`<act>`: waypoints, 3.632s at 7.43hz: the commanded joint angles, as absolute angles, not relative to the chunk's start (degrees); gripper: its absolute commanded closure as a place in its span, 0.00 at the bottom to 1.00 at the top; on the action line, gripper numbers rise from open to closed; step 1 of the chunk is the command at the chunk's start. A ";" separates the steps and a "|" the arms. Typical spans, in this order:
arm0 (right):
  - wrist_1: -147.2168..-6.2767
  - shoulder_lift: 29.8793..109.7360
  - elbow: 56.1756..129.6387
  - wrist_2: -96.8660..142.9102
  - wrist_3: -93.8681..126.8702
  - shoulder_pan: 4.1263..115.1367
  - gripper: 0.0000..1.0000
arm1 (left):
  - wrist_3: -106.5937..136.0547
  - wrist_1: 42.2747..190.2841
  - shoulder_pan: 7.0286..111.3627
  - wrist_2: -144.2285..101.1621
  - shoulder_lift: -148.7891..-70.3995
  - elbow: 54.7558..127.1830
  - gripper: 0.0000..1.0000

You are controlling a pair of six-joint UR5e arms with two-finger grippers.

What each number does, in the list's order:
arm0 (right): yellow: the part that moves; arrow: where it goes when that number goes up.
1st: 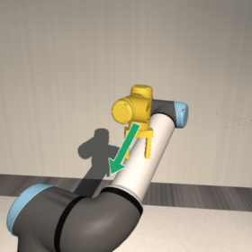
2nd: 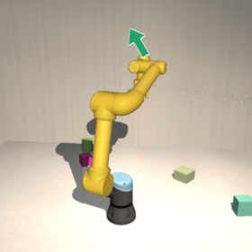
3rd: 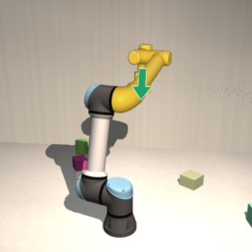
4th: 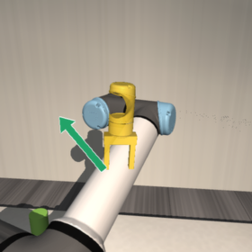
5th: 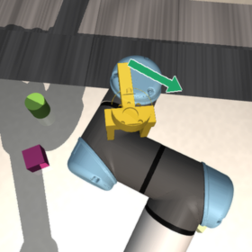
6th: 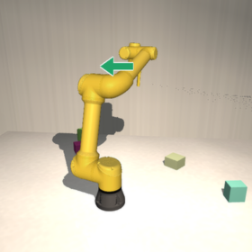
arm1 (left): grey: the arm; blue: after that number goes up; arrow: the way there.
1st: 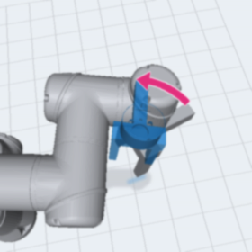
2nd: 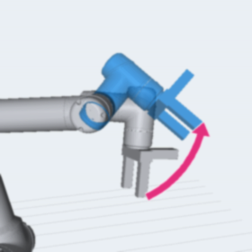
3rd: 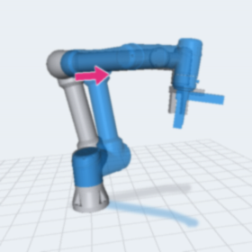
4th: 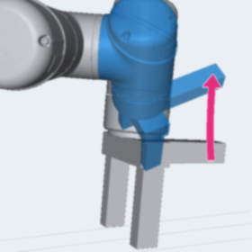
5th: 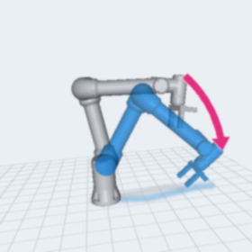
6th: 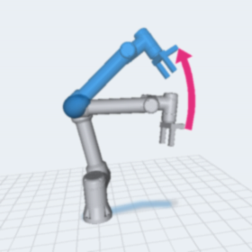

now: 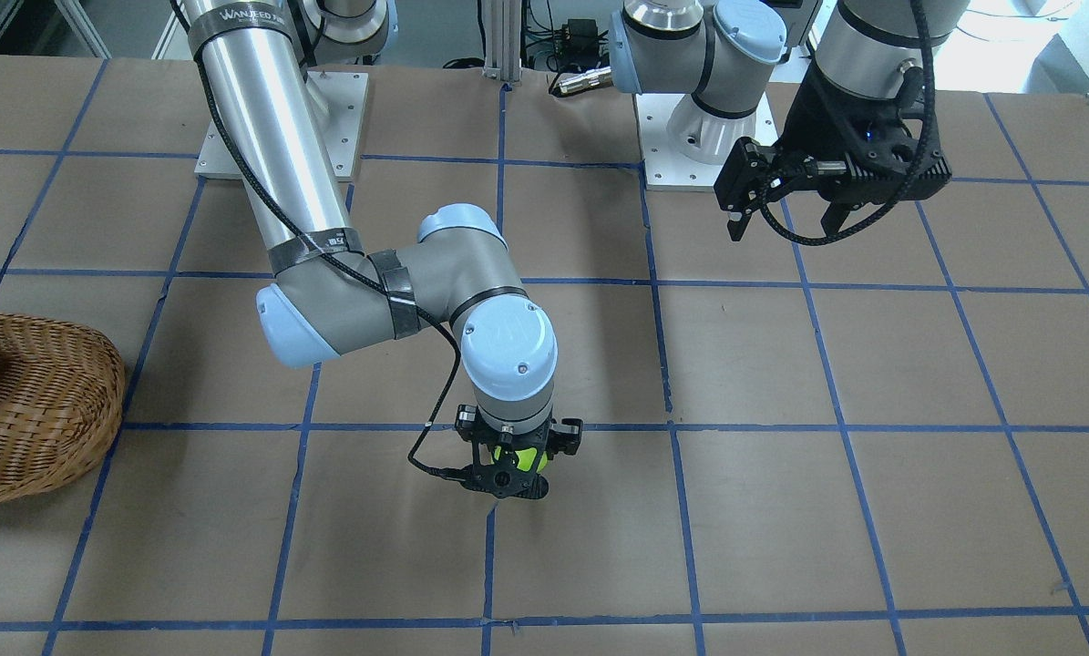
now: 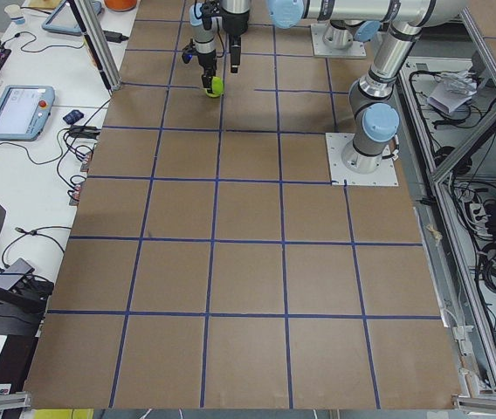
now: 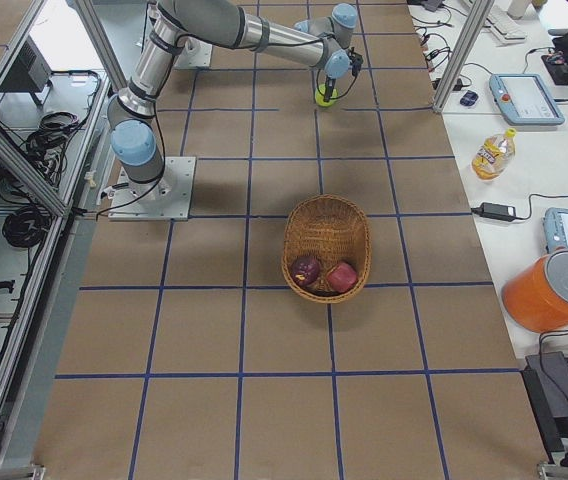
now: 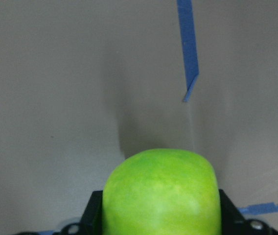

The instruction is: Put all apples into basket

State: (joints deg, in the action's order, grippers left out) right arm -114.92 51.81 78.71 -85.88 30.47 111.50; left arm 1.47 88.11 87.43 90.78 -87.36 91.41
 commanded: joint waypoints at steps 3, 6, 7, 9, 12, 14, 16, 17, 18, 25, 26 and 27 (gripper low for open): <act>-99.26 62.37 78.83 -86.65 13.79 96.55 0.59 | 2.46 88.15 87.54 90.62 -87.10 91.14 0.00; -98.34 69.94 86.62 -90.00 -8.62 81.53 0.59 | 2.46 87.98 87.54 90.70 -87.27 91.05 0.00; -100.26 71.61 89.79 -90.70 -17.84 74.69 0.59 | 2.46 88.07 87.54 90.62 -87.28 91.05 0.00; -108.94 71.98 95.08 -90.97 -36.22 62.20 0.62 | 2.37 87.89 87.54 90.88 -87.27 90.97 0.00; -124.86 66.64 98.78 -87.81 -51.58 53.98 0.50 | 2.46 88.15 87.63 90.80 -86.31 91.05 0.00; -124.81 66.97 98.79 -86.93 -51.42 53.79 0.00 | 2.81 88.24 87.80 91.40 -86.31 91.58 0.00; -118.70 71.42 97.22 -86.75 -50.89 54.23 0.07 | 2.72 88.33 87.63 91.58 -86.48 91.58 0.00; -110.65 76.68 94.94 -86.84 -50.11 54.23 0.05 | 2.81 88.50 87.63 91.58 -86.40 91.76 0.00; -101.00 80.82 91.96 -86.75 -46.62 54.40 0.00 | 2.81 88.85 87.63 91.58 -86.40 91.50 0.00; -82.96 90.88 87.19 -91.76 2.50 87.13 0.00 | 2.72 91.82 87.19 91.58 -87.89 90.18 0.00; -85.93 90.70 87.54 -91.67 5.68 89.54 0.00 | 2.72 92.11 87.19 91.67 -88.15 89.83 0.00; -89.18 90.53 87.89 -91.15 5.02 89.47 0.00 | 2.72 92.11 87.19 92.37 -88.33 89.22 0.00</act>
